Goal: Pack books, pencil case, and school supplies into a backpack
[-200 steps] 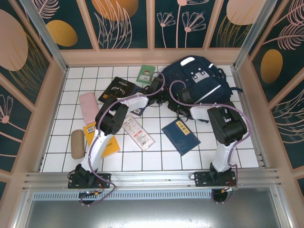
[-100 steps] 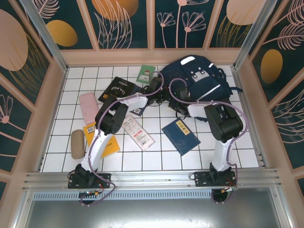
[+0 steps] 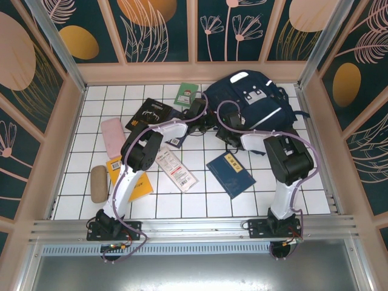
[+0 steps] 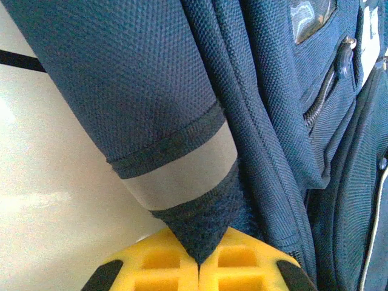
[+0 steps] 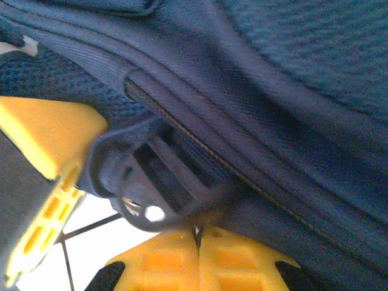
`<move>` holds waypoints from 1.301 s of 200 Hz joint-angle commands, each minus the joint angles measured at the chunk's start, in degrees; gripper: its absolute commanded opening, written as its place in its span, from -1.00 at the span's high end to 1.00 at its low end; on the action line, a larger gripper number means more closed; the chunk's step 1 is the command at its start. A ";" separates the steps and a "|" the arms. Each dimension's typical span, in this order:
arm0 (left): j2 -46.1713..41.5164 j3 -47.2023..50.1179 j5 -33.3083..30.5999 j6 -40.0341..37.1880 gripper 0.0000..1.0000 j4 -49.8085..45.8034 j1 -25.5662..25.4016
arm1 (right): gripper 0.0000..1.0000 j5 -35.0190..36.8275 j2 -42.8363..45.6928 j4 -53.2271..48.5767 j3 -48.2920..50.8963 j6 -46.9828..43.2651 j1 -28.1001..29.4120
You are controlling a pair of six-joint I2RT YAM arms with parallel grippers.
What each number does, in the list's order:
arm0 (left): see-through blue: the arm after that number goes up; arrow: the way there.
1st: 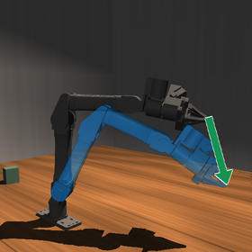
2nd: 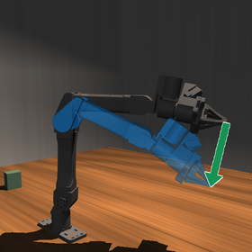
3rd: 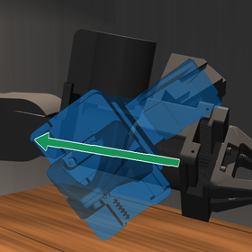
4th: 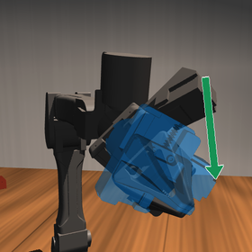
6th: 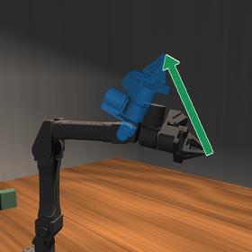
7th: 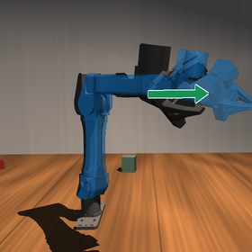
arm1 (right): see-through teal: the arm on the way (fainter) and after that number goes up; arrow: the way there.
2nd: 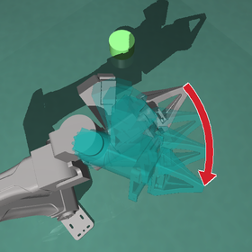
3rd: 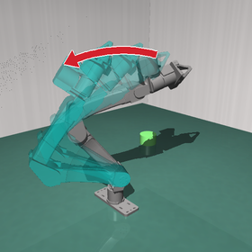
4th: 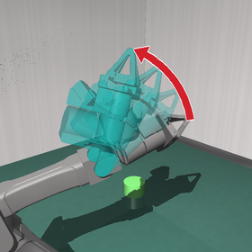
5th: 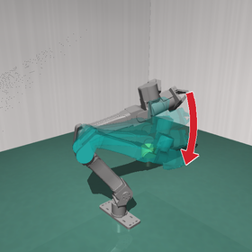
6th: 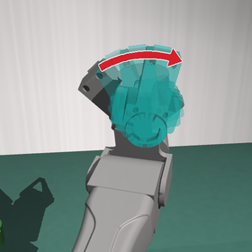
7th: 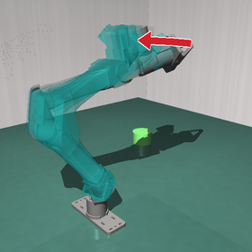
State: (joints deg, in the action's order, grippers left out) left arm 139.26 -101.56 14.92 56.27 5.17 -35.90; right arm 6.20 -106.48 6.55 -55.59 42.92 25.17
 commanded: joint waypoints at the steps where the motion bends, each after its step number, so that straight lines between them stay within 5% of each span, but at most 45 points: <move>1: -0.92 0.40 -1.96 -0.08 1.00 -3.60 3.58 | 1.00 7.15 5.05 -9.39 3.78 -1.81 -2.01; 79: 2.49 -8.03 -4.10 -6.21 1.00 -10.85 9.18 | 1.00 10.88 25.00 -21.05 16.90 -4.01 -7.17; 120: 5.14 -15.77 -1.31 -9.30 1.00 -14.87 10.98 | 1.00 2.93 33.29 -19.21 19.48 -10.13 -9.23; 132: 4.36 -15.80 0.06 -9.29 0.51 -15.35 10.96 | 1.00 -1.01 33.41 -17.56 19.00 -10.81 -8.61; 143: 2.67 -13.51 1.62 -8.40 0.08 -14.60 10.94 | 1.00 -2.59 32.97 -16.47 18.17 -10.77 -7.34; 154: -0.06 -9.52 2.83 -7.10 -0.07 -13.00 10.86 | 1.00 -3.94 32.04 -15.24 17.03 -10.91 -5.53; 210: -15.69 13.92 8.40 2.92 -0.08 -2.46 5.21 | 1.00 -5.08 25.90 -11.79 11.49 -9.54 1.77; 260: -15.69 18.92 9.69 12.46 -0.12 6.49 -2.75 | 1.00 -7.11 22.00 -10.94 8.22 -9.69 4.86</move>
State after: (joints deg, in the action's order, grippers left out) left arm 123.26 -83.85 22.48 62.04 4.49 -36.23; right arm 1.37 -83.02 -6.85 -44.51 33.34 28.56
